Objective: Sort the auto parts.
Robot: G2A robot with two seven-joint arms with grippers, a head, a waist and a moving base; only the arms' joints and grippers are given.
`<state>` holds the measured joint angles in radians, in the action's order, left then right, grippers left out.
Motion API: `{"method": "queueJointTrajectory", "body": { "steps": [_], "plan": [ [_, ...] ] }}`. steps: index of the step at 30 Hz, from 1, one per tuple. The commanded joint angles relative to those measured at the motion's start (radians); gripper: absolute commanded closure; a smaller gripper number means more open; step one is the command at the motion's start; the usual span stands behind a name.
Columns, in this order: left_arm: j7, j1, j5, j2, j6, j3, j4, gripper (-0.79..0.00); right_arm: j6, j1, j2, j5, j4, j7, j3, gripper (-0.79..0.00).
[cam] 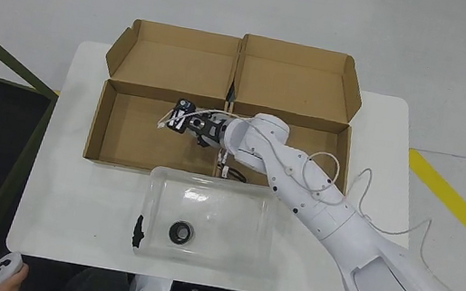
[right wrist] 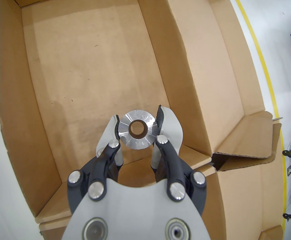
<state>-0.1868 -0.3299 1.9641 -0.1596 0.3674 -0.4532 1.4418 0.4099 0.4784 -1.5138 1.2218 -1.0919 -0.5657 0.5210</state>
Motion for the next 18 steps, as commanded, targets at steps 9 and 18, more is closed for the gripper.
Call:
{"method": "queueJointTrajectory", "body": {
  "steps": [9,18],
  "plan": [
    [0.000,0.000,0.000,0.000,0.000,0.000,0.000,-0.785,0.007,0.002,-0.020,0.027,0.024,0.009,0.005,-0.222],
    [0.000,0.000,0.000,0.000,0.000,0.000,0.000,-0.785,0.017,0.014,-0.028,0.054,0.021,0.012,0.022,-0.366]
  ]
}}
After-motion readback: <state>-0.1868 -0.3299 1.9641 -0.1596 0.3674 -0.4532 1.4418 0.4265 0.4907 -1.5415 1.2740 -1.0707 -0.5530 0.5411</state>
